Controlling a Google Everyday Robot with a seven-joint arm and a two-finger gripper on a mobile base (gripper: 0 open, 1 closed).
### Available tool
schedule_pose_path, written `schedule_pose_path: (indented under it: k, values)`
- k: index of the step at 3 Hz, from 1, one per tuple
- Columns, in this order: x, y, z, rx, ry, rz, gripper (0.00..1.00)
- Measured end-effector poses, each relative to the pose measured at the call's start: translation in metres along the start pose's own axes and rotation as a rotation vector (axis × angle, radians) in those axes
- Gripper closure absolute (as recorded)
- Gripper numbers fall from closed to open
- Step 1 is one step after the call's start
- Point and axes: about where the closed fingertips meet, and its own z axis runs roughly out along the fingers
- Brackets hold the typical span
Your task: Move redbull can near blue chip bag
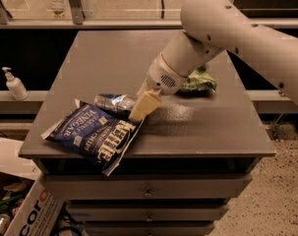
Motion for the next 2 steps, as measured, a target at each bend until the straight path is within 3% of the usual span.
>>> schedule_pose_path:
  k: [1,2]
  values:
    - [-0.0056,0.0007,-0.0068,-0.011,0.011,-0.001,0.00]
    - [-0.0078,0.0004,-0.0103,-0.017,0.019,0.000,0.00]
